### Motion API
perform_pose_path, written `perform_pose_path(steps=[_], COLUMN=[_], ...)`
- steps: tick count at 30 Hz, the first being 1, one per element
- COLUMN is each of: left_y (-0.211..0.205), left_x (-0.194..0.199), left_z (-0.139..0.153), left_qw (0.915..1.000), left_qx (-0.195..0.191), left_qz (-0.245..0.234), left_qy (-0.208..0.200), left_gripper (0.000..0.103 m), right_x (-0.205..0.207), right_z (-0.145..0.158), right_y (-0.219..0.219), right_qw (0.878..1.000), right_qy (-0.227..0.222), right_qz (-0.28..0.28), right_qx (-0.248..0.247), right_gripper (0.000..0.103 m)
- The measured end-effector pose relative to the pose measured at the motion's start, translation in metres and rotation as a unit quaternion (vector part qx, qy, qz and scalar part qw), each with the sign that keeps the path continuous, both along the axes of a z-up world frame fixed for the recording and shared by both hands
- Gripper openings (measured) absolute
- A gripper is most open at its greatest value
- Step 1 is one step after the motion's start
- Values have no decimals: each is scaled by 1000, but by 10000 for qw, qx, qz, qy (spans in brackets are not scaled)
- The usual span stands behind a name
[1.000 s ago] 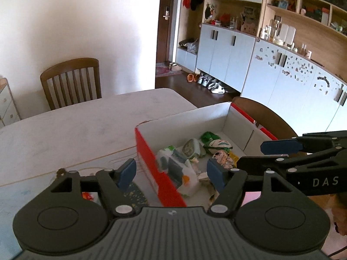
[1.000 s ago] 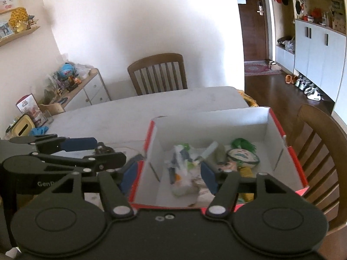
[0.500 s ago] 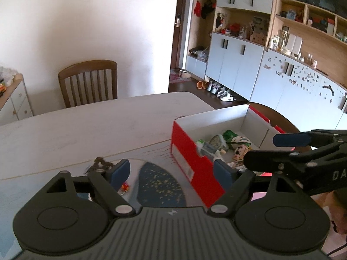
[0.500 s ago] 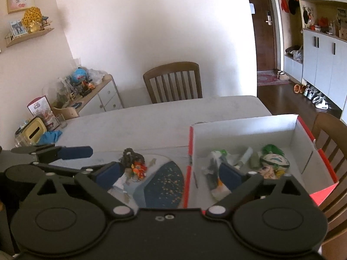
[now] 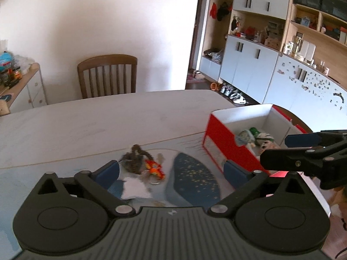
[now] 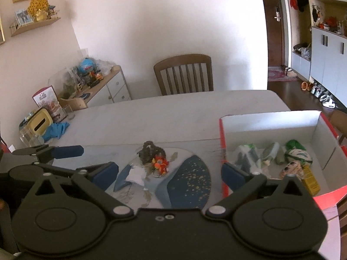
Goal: Organize objects
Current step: 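Withdraw both grippers from the red box back toward the mat, then grasp the white bead bag with the left gripper while the right gripper grasps the fish keychain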
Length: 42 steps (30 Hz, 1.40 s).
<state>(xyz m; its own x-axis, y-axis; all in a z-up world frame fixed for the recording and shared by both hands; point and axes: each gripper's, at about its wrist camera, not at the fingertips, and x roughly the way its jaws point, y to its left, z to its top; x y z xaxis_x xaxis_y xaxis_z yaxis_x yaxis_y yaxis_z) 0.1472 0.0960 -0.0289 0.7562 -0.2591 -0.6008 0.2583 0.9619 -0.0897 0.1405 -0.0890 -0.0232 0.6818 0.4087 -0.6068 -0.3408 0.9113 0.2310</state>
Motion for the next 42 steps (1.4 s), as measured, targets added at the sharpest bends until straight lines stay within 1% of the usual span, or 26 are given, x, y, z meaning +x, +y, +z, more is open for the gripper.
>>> perform_pose_path(steps=[7,13,16,21,25,27,31,33,35,42], left_y=[25,38,42,41,39,39,38,36,35,33], left_x=[9,25,35,52,63,69,78,81,85,92], left_z=[-20,-43,-57,-82,-97,-104,-113,-118,-123,-134], left_qw=[9999,9995,9992,9985,9981,9977,9975,9973,9968,9957], left_qx=[-46,-51,7,155,259,327,398,430,452,567], left_qz=[90,179,253,169,177,211,187,153,140,160], left_qy=[20,255,317,495,533,562,556,583,648,719], left_gripper=[103,103,103,103,103,103,103,103,103,103], right_x=[19,41,54,74,94,104,120,127,133,145], right_z=[-14,-30,-41,-63,-79,-87,-103,-109,-115,-128], right_y=[24,42,53,73,79,81,86,89,94,105], right_qw=[9996,9985,9974,9922,9891,9878,9842,9828,9811,9773], right_qy=[199,327,434,502,649,733,903,968,1029,1167], right_qz=[3,72,136,559,599,595,694,778,865,1086], right_qx=[-191,-425,-565,-993,-1178,-1241,-1357,-1369,-1393,-1397], right_gripper=[102,102,101,100,99,97,89,87,83,76])
